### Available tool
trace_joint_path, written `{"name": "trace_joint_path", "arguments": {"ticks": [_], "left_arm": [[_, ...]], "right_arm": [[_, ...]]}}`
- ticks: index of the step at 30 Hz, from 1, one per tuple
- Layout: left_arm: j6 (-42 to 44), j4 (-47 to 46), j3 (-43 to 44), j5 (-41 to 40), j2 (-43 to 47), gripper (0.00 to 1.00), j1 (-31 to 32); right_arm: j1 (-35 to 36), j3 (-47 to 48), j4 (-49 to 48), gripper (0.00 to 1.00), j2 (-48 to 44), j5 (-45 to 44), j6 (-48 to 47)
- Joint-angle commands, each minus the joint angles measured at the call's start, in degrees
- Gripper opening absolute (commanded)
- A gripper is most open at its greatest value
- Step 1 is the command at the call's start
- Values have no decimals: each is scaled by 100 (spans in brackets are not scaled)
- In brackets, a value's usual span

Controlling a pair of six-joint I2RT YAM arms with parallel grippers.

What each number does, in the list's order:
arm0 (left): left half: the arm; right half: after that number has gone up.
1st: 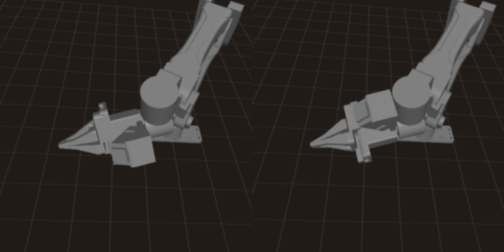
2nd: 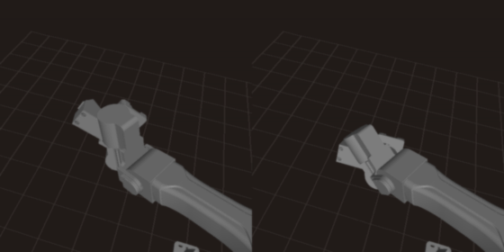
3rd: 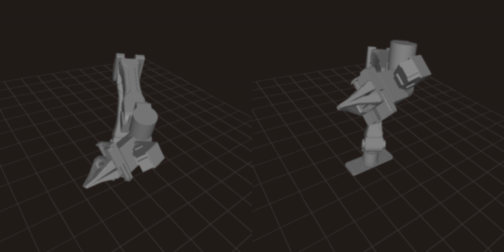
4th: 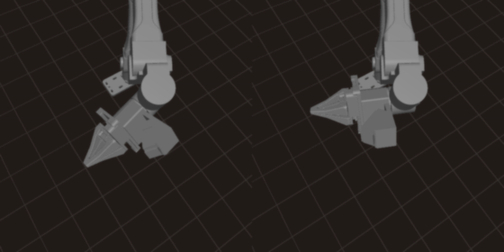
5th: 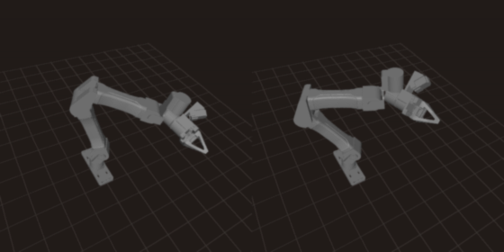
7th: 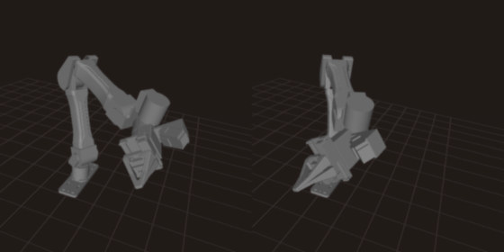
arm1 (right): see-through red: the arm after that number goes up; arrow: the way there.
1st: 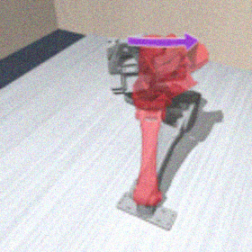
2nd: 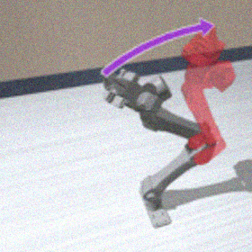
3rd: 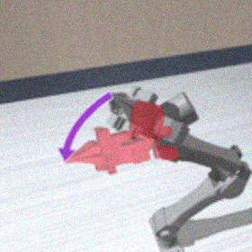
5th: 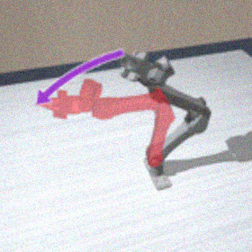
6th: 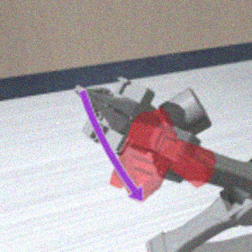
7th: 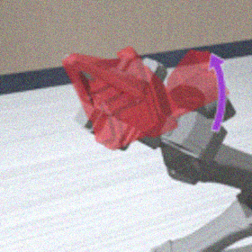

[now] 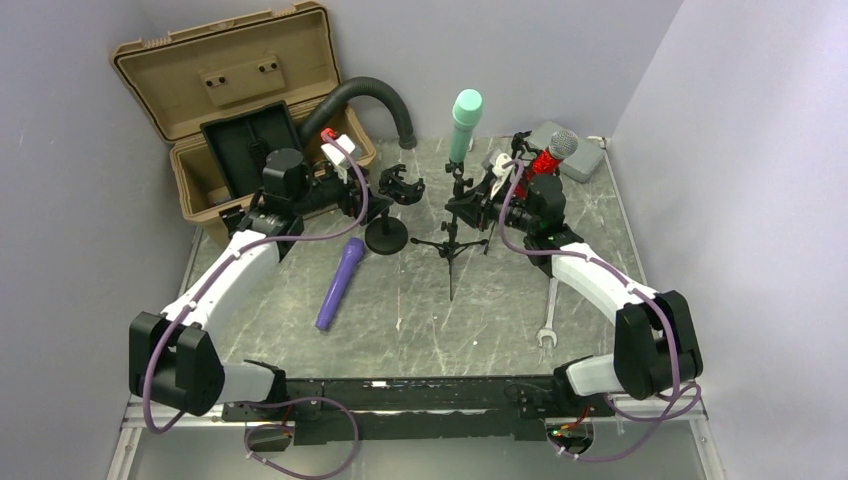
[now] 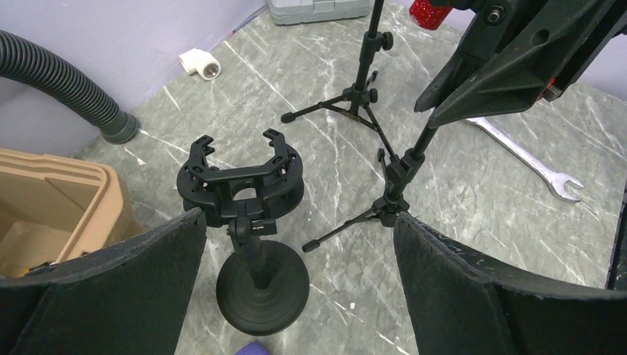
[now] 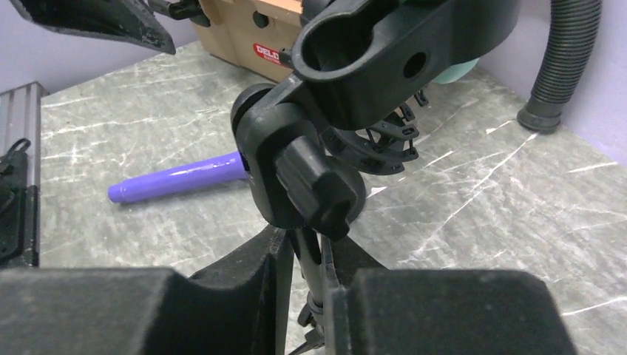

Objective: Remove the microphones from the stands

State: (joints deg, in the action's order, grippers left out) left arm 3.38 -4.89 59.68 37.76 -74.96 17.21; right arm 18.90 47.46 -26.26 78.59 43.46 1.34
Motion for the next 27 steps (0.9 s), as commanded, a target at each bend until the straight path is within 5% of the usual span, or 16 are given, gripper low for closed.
{"name": "trace_joint_path", "arguments": {"ticks": [1,7,27], "left_arm": [[-13,-231,363,255,-66,99,-16],[145,52,836,725,-178,99,91],[1077,1404,2267,1275,-67,99,1376]], "right_arm": [[-7,-117,-168,16,-147,221,-82],[-9,-125,249,0,-329,494,-335],[153,-76,1977,0,-1034,2090,-967]]}}
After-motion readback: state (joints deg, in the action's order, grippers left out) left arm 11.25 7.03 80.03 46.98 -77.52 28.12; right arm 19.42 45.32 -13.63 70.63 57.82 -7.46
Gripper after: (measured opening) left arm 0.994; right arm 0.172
